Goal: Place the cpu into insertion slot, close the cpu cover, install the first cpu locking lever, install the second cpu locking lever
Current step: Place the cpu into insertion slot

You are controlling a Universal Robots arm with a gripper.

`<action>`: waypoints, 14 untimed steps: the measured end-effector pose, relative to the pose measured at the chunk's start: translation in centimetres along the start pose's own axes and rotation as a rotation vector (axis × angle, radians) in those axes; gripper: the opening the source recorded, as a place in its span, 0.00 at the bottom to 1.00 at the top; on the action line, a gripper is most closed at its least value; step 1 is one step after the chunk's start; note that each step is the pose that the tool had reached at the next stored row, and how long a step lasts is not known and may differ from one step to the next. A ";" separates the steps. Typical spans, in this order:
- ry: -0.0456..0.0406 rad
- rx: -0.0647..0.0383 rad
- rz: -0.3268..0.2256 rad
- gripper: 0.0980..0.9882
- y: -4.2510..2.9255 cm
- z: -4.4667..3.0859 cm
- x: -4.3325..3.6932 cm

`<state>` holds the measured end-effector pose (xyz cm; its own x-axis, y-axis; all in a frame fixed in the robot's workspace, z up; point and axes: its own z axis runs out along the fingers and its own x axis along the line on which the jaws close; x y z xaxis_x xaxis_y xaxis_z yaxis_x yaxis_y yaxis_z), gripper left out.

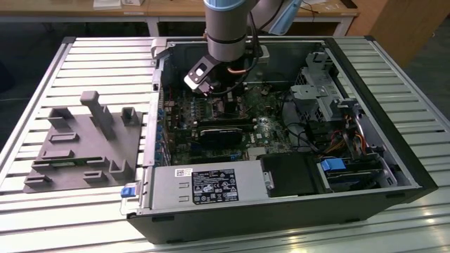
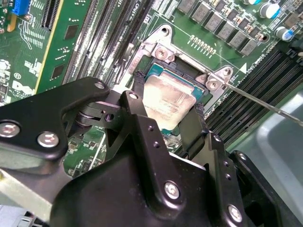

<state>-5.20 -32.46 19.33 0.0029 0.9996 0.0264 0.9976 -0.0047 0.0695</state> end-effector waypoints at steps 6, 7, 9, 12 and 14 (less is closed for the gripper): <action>-0.0001 0.000 0.000 0.50 0.07 0.00 0.00; -0.0002 0.000 0.000 0.50 0.07 0.00 0.00; -0.0001 0.000 0.000 0.50 0.07 0.00 0.00; -0.0001 0.000 0.000 0.50 0.08 0.00 0.00; -0.0001 0.000 0.000 0.51 0.08 0.00 0.00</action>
<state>-5.13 -32.46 19.34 0.0029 0.9997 0.0263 0.9976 -0.0047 0.0695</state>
